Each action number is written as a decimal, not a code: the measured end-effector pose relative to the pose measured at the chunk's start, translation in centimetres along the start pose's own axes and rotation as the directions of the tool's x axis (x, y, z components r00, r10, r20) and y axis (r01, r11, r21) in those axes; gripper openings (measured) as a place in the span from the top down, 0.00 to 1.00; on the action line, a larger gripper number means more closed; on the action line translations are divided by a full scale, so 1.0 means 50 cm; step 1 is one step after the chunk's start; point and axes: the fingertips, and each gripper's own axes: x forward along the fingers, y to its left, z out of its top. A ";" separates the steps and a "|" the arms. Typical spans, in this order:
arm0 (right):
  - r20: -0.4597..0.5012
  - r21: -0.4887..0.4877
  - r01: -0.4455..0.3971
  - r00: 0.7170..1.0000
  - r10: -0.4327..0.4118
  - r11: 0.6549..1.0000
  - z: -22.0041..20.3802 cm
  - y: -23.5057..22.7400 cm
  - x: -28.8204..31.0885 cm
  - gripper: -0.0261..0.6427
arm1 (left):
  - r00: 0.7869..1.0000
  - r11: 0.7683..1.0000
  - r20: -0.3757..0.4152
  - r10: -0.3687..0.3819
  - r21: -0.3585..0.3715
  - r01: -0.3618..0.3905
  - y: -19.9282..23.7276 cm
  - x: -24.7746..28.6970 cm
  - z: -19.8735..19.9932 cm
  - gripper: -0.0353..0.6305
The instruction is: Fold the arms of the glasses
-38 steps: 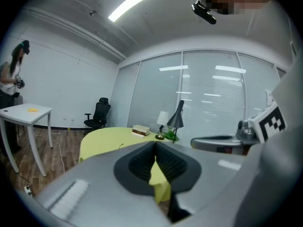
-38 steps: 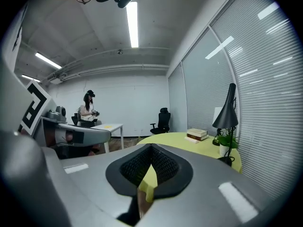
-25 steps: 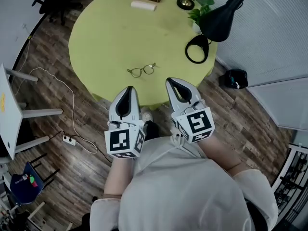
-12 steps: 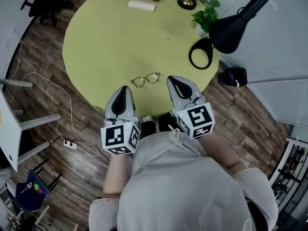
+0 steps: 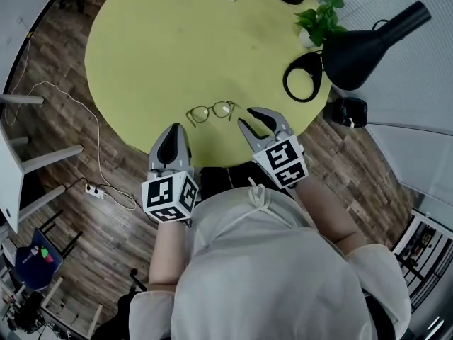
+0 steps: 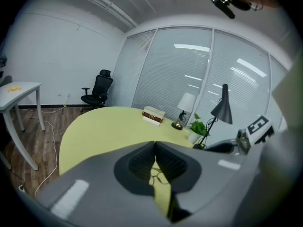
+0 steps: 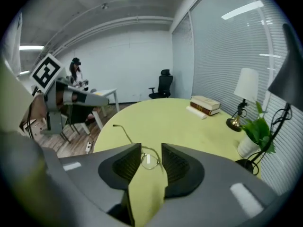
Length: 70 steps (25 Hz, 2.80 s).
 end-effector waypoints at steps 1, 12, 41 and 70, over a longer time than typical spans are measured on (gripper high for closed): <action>-0.035 -0.029 -0.025 0.999 0.024 0.999 -0.017 -0.003 0.016 0.73 | 1.000 1.000 -0.007 0.009 -0.006 -0.009 0.004 0.004 -0.007 0.94; -0.255 -0.347 -0.230 0.956 0.145 0.909 -0.076 -0.008 0.146 0.69 | 0.993 0.996 -0.083 0.086 -0.019 -0.088 0.068 0.041 -0.074 0.94; -0.356 -0.670 -0.402 0.912 0.204 0.624 -0.050 0.007 0.170 0.94 | 0.877 0.555 -0.423 -0.227 0.684 0.474 0.043 0.115 -0.145 0.73; -0.352 -0.630 -0.415 0.906 0.236 0.656 -0.069 0.021 0.156 0.94 | 0.781 0.337 -0.564 -0.269 0.704 0.625 -0.083 0.190 -0.219 0.91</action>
